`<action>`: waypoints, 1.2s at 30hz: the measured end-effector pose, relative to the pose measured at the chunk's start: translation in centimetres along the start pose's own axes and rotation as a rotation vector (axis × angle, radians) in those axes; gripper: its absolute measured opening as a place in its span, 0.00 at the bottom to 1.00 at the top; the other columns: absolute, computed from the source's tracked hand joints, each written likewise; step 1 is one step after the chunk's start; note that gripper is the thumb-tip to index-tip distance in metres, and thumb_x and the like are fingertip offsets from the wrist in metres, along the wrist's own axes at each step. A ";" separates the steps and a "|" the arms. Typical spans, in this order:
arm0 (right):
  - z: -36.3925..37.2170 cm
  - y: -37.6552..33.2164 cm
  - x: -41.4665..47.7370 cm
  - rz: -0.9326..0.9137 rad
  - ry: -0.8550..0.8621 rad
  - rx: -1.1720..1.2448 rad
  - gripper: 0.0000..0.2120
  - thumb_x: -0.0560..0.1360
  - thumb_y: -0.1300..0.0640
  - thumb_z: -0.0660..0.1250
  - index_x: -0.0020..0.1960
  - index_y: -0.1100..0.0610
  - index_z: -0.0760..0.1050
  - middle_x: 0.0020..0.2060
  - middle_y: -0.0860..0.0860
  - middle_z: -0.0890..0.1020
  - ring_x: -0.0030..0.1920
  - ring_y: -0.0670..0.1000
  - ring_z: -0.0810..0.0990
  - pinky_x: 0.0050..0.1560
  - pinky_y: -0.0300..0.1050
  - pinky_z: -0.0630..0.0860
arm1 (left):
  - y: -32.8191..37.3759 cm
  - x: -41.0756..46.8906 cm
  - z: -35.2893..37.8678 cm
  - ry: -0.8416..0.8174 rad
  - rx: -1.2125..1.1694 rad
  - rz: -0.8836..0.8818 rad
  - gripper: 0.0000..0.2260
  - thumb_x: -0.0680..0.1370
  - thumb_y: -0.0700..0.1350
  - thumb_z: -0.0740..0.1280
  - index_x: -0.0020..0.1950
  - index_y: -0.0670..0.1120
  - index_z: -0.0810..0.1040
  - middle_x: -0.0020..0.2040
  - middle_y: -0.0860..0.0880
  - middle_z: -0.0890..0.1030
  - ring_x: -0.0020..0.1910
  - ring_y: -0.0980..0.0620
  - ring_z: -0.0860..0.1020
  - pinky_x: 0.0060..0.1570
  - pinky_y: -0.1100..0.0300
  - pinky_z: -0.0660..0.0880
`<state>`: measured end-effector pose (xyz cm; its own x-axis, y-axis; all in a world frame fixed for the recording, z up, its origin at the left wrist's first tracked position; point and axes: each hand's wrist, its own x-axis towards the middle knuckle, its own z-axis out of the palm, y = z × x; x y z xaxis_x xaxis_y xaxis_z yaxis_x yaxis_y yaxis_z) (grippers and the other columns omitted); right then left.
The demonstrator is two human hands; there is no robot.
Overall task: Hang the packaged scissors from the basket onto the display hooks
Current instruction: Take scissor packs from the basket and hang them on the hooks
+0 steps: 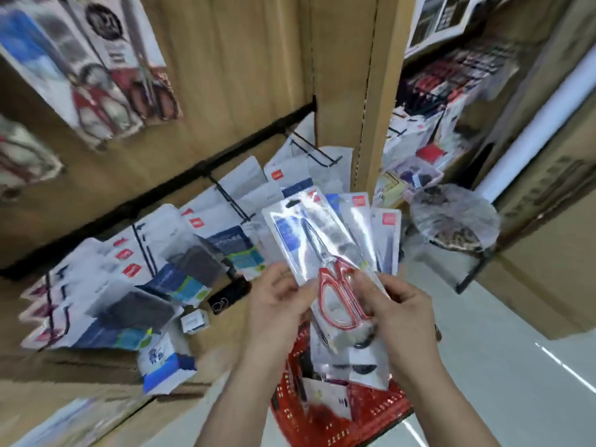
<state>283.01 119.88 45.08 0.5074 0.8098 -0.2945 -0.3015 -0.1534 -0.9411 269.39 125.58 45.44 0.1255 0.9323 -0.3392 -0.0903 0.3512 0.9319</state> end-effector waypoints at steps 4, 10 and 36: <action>3.0 -3.1 -3.0 -0.061 -0.160 -0.032 0.09 0.72 0.56 0.73 0.34 0.57 0.82 0.24 0.47 0.81 0.24 0.41 0.77 0.27 0.30 0.71 | 2.8 -3.8 -2.2 0.128 0.069 0.167 0.08 0.78 0.37 0.68 0.54 0.49 0.79 0.43 0.49 0.87 0.42 0.49 0.85 0.40 0.58 0.80; 8.8 -4.7 -6.7 -0.062 -0.337 -0.025 0.11 0.70 0.50 0.71 0.38 0.56 0.86 0.36 0.53 0.87 0.38 0.48 0.86 0.35 0.33 0.78 | 6.4 -7.6 -8.2 0.336 -0.025 0.220 0.07 0.80 0.38 0.66 0.56 0.44 0.80 0.47 0.46 0.87 0.46 0.46 0.85 0.42 0.59 0.80; 32.4 -2.7 -16.9 -0.181 -0.399 -0.119 0.03 0.68 0.59 0.77 0.39 0.51 0.87 0.40 0.48 0.87 0.47 0.50 0.86 0.52 0.44 0.80 | 16.9 -8.6 -35.8 0.468 0.062 0.430 0.08 0.81 0.41 0.64 0.55 0.49 0.82 0.44 0.53 0.87 0.42 0.53 0.85 0.40 0.58 0.81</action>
<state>249.08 125.00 57.96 0.1855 0.9809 -0.0580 -0.1296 -0.0341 -0.9910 231.43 126.57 59.53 -0.3558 0.9326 0.0601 0.0226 -0.0558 0.9982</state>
